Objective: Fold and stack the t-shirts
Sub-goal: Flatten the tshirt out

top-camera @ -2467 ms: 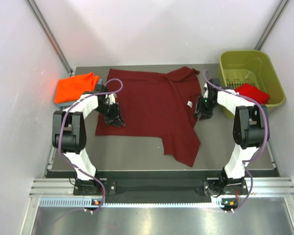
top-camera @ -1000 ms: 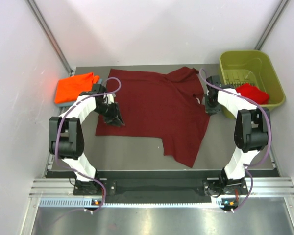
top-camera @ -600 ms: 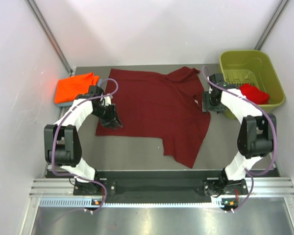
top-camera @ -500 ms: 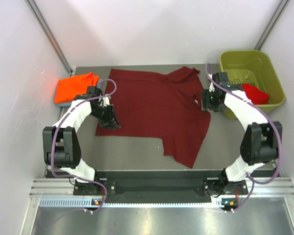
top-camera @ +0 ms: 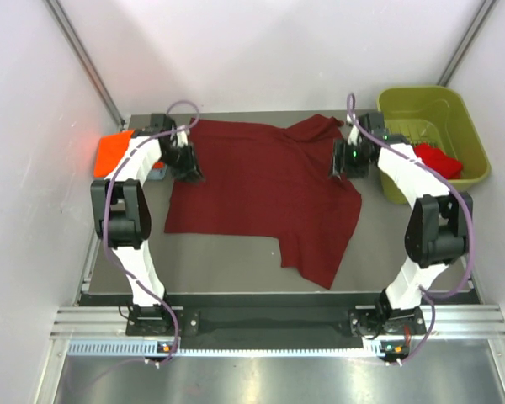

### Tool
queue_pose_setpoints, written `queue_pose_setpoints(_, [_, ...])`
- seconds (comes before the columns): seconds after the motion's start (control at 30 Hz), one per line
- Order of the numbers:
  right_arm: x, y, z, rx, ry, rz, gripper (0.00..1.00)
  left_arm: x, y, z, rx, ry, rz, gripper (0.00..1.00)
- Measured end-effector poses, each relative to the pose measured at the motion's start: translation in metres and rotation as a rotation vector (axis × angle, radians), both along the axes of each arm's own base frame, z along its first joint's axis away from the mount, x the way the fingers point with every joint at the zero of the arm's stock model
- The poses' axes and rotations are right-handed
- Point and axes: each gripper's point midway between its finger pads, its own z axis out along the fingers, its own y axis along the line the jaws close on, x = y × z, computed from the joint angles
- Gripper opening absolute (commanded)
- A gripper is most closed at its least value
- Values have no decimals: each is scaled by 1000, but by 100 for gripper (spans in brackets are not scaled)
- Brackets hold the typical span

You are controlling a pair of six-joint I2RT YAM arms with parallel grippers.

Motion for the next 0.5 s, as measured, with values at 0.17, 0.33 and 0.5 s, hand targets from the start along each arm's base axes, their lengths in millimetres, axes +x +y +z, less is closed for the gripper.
queue_pose_setpoints(0.17, [84,1,46,-18,-208,-7,58,69,3,34,25,-196,-28,36])
queue_pose_setpoints(0.33, [158,-2,58,-46,-337,-37,58,115,4,32,40,-285,-52,36])
queue_pose_setpoints(0.5, [212,-14,20,-63,-349,-78,58,134,10,-1,83,-284,-76,36])
